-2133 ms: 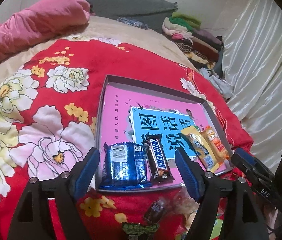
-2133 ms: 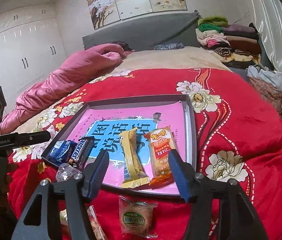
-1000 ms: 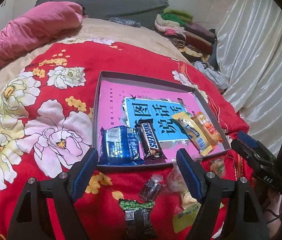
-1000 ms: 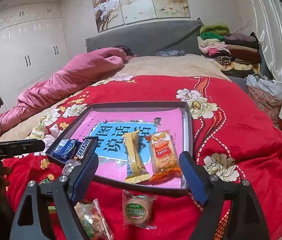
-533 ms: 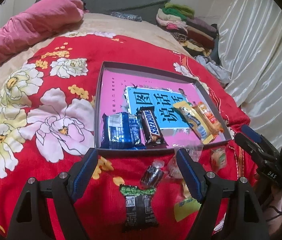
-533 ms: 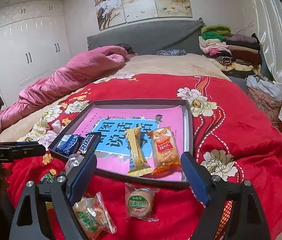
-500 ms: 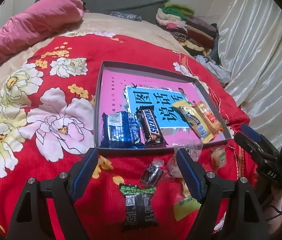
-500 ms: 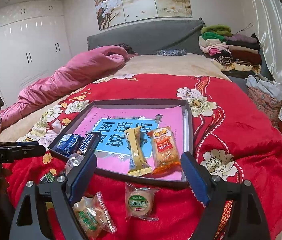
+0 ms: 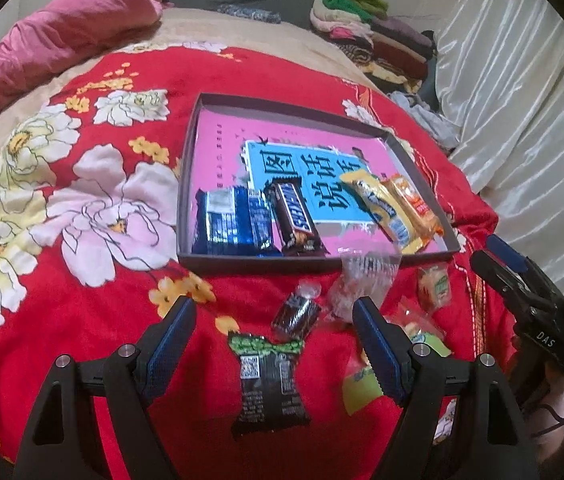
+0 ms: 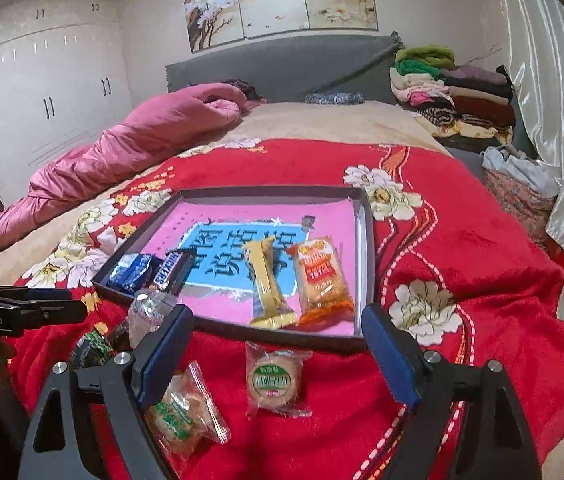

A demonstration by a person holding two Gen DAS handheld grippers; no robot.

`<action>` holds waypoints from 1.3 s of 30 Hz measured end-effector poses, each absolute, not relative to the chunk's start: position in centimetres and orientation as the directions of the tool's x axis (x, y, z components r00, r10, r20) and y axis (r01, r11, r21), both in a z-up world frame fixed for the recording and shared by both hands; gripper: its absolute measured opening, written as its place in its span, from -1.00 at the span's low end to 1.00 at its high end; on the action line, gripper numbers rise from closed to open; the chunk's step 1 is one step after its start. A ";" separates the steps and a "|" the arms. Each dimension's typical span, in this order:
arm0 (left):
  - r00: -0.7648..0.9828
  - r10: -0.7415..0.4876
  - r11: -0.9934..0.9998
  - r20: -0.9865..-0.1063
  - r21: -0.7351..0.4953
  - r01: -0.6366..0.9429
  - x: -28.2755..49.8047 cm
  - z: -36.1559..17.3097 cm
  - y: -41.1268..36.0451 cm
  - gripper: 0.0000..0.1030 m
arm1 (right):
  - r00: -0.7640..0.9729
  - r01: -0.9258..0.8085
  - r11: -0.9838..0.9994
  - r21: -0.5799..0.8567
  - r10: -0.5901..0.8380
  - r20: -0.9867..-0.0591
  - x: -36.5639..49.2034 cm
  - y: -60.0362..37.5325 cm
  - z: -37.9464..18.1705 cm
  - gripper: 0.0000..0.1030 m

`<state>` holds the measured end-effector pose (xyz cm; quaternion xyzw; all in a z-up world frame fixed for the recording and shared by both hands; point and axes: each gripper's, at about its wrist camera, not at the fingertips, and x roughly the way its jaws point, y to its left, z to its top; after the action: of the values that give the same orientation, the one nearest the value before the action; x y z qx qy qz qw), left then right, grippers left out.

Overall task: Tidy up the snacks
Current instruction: 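Withdraw both open tools from the tray toward the remaining snacks, then grasp the black-green snack pack with the left tool while the right tool grasps the wrapped round pastry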

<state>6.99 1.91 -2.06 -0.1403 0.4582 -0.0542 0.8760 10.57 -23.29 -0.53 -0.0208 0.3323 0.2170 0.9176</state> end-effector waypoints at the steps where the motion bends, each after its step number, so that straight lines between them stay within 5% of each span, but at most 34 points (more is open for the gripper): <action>1: 0.572 -0.224 0.955 -0.789 -0.296 -0.035 6.9 -2.1 1.9 0.58 | 0.682 -0.410 0.905 0.108 0.383 -0.623 10.5 -23.3 -0.6 0.67; 29: 0.452 -0.239 0.955 -0.860 -0.292 -0.050 5.8 -5.7 1.0 0.58 | 0.525 -0.377 0.914 0.148 0.343 -0.779 12.1 -23.2 -5.1 0.66; 39: 0.447 -0.234 0.957 -0.863 -0.286 -0.052 6.0 -6.1 0.9 0.58 | 0.487 -0.404 0.906 0.128 0.331 -0.809 12.5 -22.4 -6.4 0.29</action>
<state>5.98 0.93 -6.11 -0.1367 0.5230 -0.0539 0.8396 12.54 -22.38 -6.40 -0.0397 0.4596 0.2132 0.8612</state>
